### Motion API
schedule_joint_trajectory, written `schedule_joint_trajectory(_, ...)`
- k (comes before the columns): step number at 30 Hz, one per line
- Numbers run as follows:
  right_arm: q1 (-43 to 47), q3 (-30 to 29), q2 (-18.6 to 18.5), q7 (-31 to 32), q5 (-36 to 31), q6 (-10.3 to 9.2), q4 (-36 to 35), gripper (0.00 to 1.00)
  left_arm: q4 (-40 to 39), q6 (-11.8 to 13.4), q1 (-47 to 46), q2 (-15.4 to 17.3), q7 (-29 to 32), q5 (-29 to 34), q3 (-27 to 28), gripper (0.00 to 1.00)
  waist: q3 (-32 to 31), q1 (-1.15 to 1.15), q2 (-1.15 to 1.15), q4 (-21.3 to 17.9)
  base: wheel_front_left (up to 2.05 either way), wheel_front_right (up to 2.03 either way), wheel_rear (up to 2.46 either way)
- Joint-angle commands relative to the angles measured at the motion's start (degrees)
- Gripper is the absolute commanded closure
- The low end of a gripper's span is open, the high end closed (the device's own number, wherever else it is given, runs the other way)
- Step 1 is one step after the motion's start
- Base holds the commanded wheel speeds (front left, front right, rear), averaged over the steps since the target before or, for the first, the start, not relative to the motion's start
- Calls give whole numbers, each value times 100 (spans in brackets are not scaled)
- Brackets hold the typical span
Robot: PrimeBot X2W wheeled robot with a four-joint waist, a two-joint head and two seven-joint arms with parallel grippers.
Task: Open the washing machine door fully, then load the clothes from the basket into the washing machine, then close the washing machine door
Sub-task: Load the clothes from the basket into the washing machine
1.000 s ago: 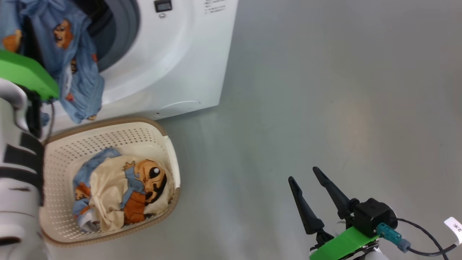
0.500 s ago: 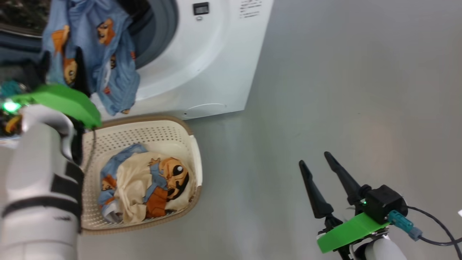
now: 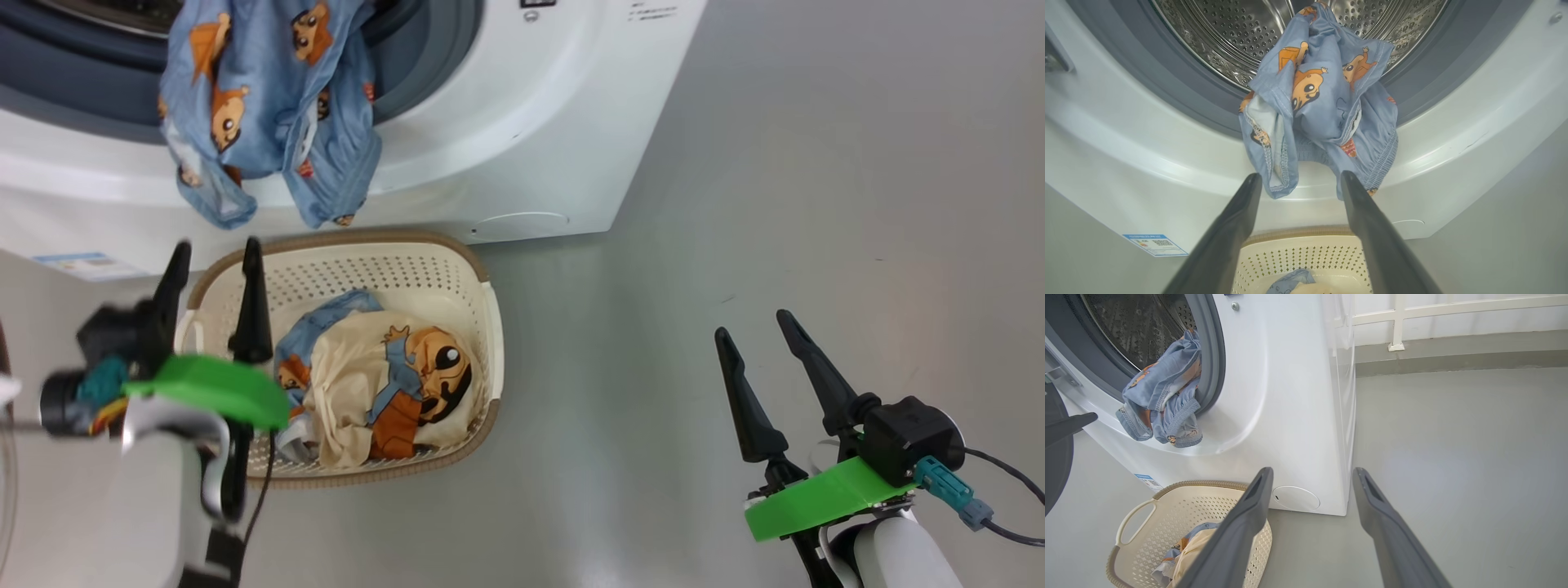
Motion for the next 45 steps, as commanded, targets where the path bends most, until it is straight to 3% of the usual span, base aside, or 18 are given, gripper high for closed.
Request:
schedule_joint_trajectory(1,-46,131,11,-27,-56,51,-125,0,-294,60,218,148,-18,-61,140,0,63,0,0,74,0,0,0)
schedule_joint_trajectory(14,-58,34,8,-27,-103,51,-171,0,-2600,432,2256,84,569,-503,-150,0,47,0,0,128,0,0,0)
schedule_joint_trajectory(25,-7,-98,-19,-27,-136,51,-236,0,-3936,797,3067,79,984,-607,-245,0,43,0,0,172,0,0,0)
schedule_joint_trajectory(38,-97,-38,-1,-27,-100,51,-267,0,-3486,712,2428,87,1074,-907,-304,0,276,0,0,74,0,0,0)
schedule_joint_trajectory(45,-210,20,6,-27,-75,51,-269,0,-2546,395,1196,295,1141,-1152,-263,0,456,0,0,-86,0,0,0)
